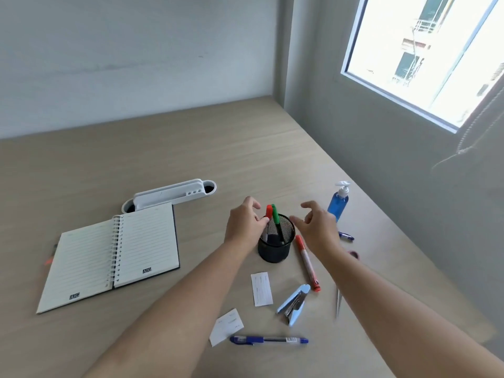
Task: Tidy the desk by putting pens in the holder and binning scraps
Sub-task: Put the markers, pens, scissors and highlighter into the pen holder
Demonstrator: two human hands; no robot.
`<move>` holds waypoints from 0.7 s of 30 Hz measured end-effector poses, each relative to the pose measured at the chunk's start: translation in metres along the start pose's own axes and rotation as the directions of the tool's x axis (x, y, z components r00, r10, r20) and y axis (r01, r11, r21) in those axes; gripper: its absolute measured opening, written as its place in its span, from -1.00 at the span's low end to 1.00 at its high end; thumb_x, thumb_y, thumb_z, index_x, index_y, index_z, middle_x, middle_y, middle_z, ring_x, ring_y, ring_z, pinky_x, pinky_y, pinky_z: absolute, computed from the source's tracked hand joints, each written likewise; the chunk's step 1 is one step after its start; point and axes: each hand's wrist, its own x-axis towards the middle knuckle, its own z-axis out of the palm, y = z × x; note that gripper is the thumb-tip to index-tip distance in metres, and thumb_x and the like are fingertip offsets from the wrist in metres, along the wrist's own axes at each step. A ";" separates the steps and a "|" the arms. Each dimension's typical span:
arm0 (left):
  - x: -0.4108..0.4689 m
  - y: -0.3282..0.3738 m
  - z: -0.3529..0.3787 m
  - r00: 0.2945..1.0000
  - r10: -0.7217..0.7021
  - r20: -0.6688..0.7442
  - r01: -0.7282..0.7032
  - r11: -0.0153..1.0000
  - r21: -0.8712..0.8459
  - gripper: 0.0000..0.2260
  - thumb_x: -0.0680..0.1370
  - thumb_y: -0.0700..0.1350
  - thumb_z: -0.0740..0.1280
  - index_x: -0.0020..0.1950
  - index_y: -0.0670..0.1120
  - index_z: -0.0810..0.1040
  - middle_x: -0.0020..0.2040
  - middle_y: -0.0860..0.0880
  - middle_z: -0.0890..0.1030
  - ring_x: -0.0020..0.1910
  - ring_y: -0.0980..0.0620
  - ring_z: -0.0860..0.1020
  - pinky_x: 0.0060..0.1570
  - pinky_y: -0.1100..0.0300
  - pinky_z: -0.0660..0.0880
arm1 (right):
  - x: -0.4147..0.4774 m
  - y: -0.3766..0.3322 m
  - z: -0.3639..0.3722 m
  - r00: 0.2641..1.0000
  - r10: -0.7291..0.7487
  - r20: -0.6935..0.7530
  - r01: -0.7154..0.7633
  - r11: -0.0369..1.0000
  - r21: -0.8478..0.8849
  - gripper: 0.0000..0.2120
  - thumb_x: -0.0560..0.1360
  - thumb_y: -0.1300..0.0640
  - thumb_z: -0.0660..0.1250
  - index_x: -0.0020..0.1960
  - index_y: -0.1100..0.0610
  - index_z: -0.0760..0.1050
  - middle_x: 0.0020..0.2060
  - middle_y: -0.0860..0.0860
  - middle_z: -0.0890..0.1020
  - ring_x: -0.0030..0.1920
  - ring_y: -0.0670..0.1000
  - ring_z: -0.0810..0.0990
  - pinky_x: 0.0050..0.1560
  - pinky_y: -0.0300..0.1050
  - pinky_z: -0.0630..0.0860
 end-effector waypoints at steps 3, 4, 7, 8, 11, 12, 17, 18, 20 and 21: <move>-0.021 0.004 -0.017 0.988 0.148 -0.038 -0.146 0.989 0.030 -0.84 0.44 -0.12 0.43 -0.17 -0.07 0.45 -0.47 0.10 0.39 -0.43 0.06 0.40 -0.33 0.23 0.34 | -0.016 0.013 -0.017 0.994 -0.015 -0.104 0.009 0.999 -0.053 -0.83 0.50 0.08 0.30 0.01 0.17 0.51 -0.44 -0.07 0.43 -0.29 0.04 0.47 -0.24 -0.12 0.40; -0.031 0.002 -0.020 0.981 0.193 -0.010 -0.192 0.980 0.054 -0.84 0.44 -0.11 0.42 -0.21 -0.04 0.43 -0.50 0.09 0.37 -0.46 0.06 0.38 -0.36 0.23 0.32 | -0.026 0.018 -0.020 0.995 -0.023 -0.099 0.017 0.998 -0.067 -0.86 0.50 0.09 0.29 -0.05 0.16 0.51 -0.44 -0.06 0.45 -0.29 0.04 0.47 -0.27 -0.14 0.37; -0.069 -0.017 -0.022 0.946 0.249 0.206 -0.282 0.948 0.150 -0.89 0.44 -0.06 0.38 -0.21 -0.03 0.48 -0.51 0.09 0.39 -0.41 0.01 0.40 -0.31 0.21 0.36 | -0.058 0.034 -0.016 0.993 -0.096 0.063 0.106 0.974 -0.199 -0.89 0.47 0.10 0.29 -0.10 0.14 0.54 -0.27 0.02 0.59 -0.19 0.06 0.53 -0.25 -0.16 0.35; -0.080 -0.027 -0.021 0.926 0.226 0.302 -0.284 0.945 0.164 -0.90 0.43 -0.05 0.38 -0.17 -0.04 0.51 -0.47 0.09 0.43 -0.37 0.02 0.42 -0.27 0.19 0.40 | -0.067 0.041 -0.011 0.980 -0.127 0.151 0.162 0.955 -0.249 -0.89 0.46 0.14 0.29 -0.06 0.11 0.56 -0.16 0.02 0.63 -0.10 0.06 0.55 -0.18 -0.16 0.39; -0.106 -0.061 -0.014 0.813 0.094 0.574 -0.259 0.942 0.212 -0.79 0.39 -0.01 0.42 -0.04 -0.05 0.55 -0.24 0.09 0.50 -0.25 0.08 0.43 -0.21 0.18 0.41 | -0.087 0.058 0.002 0.886 -0.166 0.434 0.356 0.842 -0.405 -0.62 0.42 0.24 0.26 0.18 -0.06 0.53 0.19 -0.10 0.56 0.16 0.03 0.45 0.09 -0.09 0.45; -0.112 -0.070 -0.012 0.773 0.067 0.631 -0.278 0.930 0.241 -0.74 0.37 0.01 0.43 0.00 -0.05 0.55 -0.17 0.09 0.49 -0.20 0.08 0.44 -0.17 0.19 0.41 | -0.090 0.061 0.005 0.851 -0.172 0.497 0.415 0.799 -0.435 -0.54 0.42 0.25 0.25 0.25 -0.10 0.49 0.27 -0.14 0.51 0.23 0.02 0.41 0.18 -0.08 0.42; -0.129 -0.091 -0.005 0.710 0.045 0.703 -0.383 0.862 0.332 -0.67 0.35 0.01 0.48 0.05 -0.06 0.57 0.01 0.01 0.55 0.03 -0.01 0.54 -0.10 0.19 0.40 | -0.096 0.067 0.022 0.778 -0.175 0.603 0.557 0.636 -0.534 -0.54 0.46 0.21 0.28 0.30 -0.14 0.44 0.32 -0.17 0.48 0.33 0.01 0.35 0.26 -0.05 0.33; -0.131 -0.092 -0.003 0.703 0.061 0.708 -0.415 0.845 0.338 -0.70 0.36 0.00 0.47 0.03 -0.07 0.57 0.01 0.00 0.54 0.04 -0.02 0.54 -0.12 0.20 0.36 | -0.096 0.068 0.025 0.777 -0.165 0.607 0.560 0.621 -0.549 -0.54 0.46 0.22 0.29 0.29 -0.13 0.45 0.30 -0.16 0.50 0.32 0.01 0.37 0.25 -0.05 0.33; -0.132 -0.092 -0.001 0.696 0.092 0.712 -0.466 0.812 0.352 -0.75 0.39 -0.03 0.45 0.01 -0.09 0.58 0.01 -0.03 0.55 0.05 -0.05 0.54 -0.13 0.20 0.32 | -0.095 0.073 0.030 0.782 -0.161 0.602 0.557 0.615 -0.559 -0.56 0.45 0.23 0.29 0.28 -0.10 0.46 0.26 -0.14 0.52 0.30 0.01 0.38 0.24 -0.06 0.31; -0.131 -0.092 0.001 0.694 0.103 0.712 -0.484 0.799 0.356 -0.77 0.40 -0.03 0.43 0.00 -0.10 0.59 0.03 -0.04 0.56 0.05 -0.04 0.53 -0.13 0.19 0.31 | -0.095 0.073 0.031 0.784 -0.167 0.598 0.558 0.612 -0.560 -0.58 0.45 0.22 0.30 0.27 -0.09 0.47 0.24 -0.13 0.54 0.30 0.01 0.39 0.24 -0.07 0.30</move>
